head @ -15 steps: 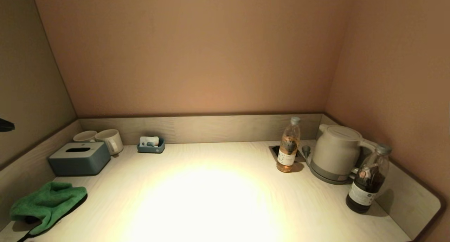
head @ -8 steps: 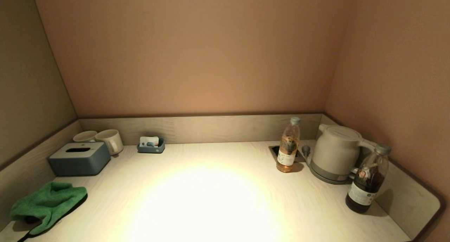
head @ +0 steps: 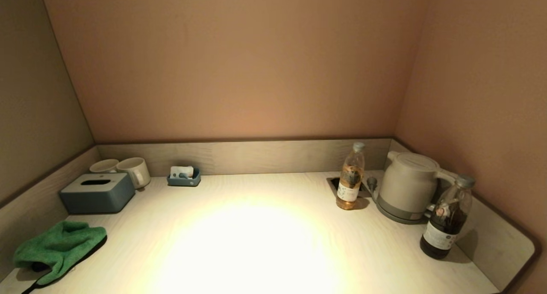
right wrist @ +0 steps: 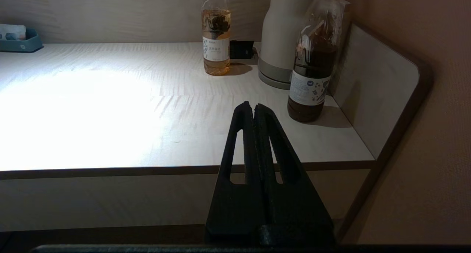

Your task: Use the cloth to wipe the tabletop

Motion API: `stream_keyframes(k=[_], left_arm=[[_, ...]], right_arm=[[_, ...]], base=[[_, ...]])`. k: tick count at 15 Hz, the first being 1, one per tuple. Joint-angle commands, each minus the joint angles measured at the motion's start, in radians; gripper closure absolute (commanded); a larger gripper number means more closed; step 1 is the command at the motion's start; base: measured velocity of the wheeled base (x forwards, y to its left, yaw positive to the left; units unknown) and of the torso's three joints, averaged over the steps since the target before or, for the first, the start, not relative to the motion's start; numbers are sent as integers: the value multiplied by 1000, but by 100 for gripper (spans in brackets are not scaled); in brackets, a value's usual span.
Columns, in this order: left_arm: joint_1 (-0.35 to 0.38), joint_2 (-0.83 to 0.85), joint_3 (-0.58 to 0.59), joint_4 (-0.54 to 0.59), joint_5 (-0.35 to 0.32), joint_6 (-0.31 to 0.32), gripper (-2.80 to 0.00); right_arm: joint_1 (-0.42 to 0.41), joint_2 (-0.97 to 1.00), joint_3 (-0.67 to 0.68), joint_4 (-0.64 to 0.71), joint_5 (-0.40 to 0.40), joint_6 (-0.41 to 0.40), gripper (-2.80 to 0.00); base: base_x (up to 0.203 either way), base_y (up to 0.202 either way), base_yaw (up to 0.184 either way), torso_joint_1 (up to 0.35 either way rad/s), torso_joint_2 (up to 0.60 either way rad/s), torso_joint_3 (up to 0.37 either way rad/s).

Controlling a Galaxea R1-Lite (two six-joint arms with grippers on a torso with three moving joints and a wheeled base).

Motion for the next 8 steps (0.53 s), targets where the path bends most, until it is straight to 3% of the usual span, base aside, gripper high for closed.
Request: stream_keyframes(k=[1,5,8], left_arm=[[1,-66,25,1,-40,1,0],[-2,-155,56,10,-106,7,0],[-7,-205,87,12,-111,8,0]], right_arm=[[0,1,0,-1,0,0,0],[0,1,0,-1,0,0,0],[-1,1,0,-1,0,0,0]], base=[[0,0,0,0,0,0],[0,0,0,0,0,0],[0,0,0,0,0,0]])
